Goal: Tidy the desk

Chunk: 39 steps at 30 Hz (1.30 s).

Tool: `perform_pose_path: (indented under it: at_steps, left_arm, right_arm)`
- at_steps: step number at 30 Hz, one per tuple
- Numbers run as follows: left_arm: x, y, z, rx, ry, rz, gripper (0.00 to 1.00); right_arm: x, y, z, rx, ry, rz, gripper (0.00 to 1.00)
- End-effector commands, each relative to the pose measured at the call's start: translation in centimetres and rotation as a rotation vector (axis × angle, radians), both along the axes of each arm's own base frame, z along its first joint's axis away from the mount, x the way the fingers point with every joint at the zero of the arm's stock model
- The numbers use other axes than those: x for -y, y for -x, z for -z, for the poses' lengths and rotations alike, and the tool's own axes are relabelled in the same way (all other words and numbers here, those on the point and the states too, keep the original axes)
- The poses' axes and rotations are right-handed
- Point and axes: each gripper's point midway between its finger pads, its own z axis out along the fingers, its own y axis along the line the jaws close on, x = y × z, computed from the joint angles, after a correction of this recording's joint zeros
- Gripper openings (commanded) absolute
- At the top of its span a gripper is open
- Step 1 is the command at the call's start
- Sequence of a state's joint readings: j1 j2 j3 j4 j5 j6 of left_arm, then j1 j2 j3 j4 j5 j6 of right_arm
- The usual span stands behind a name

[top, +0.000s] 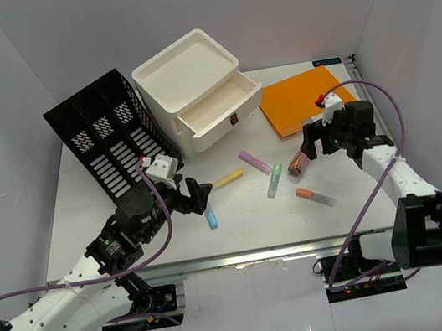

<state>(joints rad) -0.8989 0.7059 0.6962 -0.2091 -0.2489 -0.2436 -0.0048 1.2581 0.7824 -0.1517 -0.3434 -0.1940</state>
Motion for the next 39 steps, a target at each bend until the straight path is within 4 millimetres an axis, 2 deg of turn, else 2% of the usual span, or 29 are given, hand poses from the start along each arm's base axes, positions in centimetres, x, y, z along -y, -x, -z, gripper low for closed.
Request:
perform_pose_path:
  at_steps: [1,5,6,9,13,14,17,21,24,29,32,36,39]
  left_arm:
    - [0.1,0.0,0.0,0.008,-0.003,0.007,0.98]
    - [0.0,-0.1,0.5,0.004,-0.016,-0.002,0.98]
    - [0.0,-0.1,0.5,0.003,-0.018,-0.002,0.98]
    - [0.0,-0.3,0.8,0.004,-0.028,-0.002,0.98]
    - [0.1,-0.4,1.2,0.003,-0.043,0.001,0.98]
    - [0.1,-0.4,1.3,0.004,-0.045,0.002,0.98]
    - [0.1,-0.5,1.5,0.003,-0.054,-0.001,0.98]
    - [0.2,-0.5,1.6,0.004,-0.062,0.001,0.98]
    - [0.2,-0.6,1.7,0.001,-0.067,0.002,0.98]
    - [0.1,-0.5,1.5,0.007,-0.059,-0.001,0.98]
    - [-0.1,-0.4,1.1,0.015,-0.047,-0.007,0.98]
    - [-0.4,-0.4,0.7,0.023,-0.037,-0.014,0.98]
    - [-0.5,-0.2,0.6,0.027,-0.031,-0.012,0.98]
  right_arm:
    - [-2.4,0.8,2.2,-0.292,-0.257,0.147,1.00]
    - [-3.5,-0.7,3.0,-0.390,-0.367,0.209,0.97]
    - [-4.4,-0.5,3.6,-0.419,-0.373,0.188,0.96]
    - [-5.5,-2.5,4.2,-0.472,-0.452,0.246,0.95]
    - [-5.7,-5.0,5.2,-0.494,-0.483,0.348,0.93]
    - [-5.7,-5.7,5.5,-0.491,-0.472,0.367,0.93]
    - [-4.6,-6.0,7.6,-0.515,-0.393,0.451,0.88]
    - [-2.7,-4.4,9.9,-0.530,-0.303,0.545,0.80]
    - [-1.8,-4.2,9.6,-0.489,-0.271,0.561,0.75]
    - [-1.2,-3.6,10.2,-0.477,-0.240,0.569,0.58]
    - [-1.1,-3.7,9.8,-0.464,-0.242,0.564,0.52]
    - [-0.8,-4.1,8.4,-0.435,-0.277,0.552,0.46]
    - [-1.3,-4.4,6.0,-0.398,-0.340,0.491,0.28]
